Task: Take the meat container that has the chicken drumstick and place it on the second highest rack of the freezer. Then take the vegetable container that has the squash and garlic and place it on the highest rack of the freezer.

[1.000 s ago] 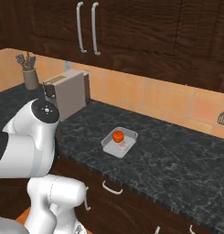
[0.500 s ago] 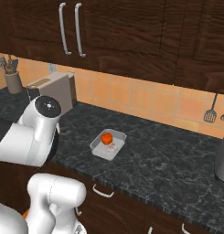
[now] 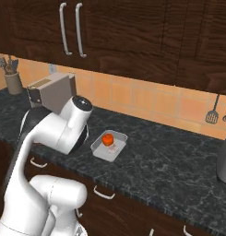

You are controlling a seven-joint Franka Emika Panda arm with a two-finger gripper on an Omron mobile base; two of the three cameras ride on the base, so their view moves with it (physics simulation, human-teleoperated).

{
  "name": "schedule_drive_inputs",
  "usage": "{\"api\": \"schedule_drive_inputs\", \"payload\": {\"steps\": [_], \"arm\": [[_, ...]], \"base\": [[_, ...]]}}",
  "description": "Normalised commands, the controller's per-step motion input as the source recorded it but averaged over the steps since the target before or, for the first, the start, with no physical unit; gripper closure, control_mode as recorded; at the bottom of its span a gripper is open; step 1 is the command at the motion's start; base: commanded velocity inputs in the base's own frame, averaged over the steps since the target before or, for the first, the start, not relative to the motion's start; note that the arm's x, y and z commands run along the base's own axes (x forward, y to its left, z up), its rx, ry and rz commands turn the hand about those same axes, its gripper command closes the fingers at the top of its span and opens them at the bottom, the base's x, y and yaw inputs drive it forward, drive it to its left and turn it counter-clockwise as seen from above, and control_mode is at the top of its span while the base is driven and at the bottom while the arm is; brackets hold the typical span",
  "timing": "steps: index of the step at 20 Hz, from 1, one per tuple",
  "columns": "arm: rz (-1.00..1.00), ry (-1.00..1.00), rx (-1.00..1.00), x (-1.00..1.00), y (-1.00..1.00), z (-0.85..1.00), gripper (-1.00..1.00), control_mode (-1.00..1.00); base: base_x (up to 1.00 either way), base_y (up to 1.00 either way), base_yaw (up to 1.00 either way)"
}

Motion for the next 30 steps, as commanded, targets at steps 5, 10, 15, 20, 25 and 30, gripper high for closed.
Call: {"api": "schedule_drive_inputs", "payload": {"steps": [5,10,15,20,25,30], "arm": [[-0.11,0.04,-0.52,0.69,-0.01,-0.83,-1.0,-1.0],[0.0,0.0,-0.33,0.73,-0.02,-0.68,-1.0,-1.0],[0.0,0.0,-0.17,0.98,-0.08,-0.4,-1.0,-1.0],[0.0,0.07,-0.1,0.8,-0.22,-0.39,-1.0,-1.0],[0.0,0.09,-0.01,0.62,-0.29,-0.24,-1.0,-1.0],[0.0,0.04,0.0,0.54,-0.2,-0.22,-1.0,-1.0]], "base": [[0.0,0.0,0.0],[0.0,0.0,0.0],[0.0,0.0,0.0],[0.0,0.0,0.0],[0.0,0.0,0.0],[0.0,0.0,0.0]]}}
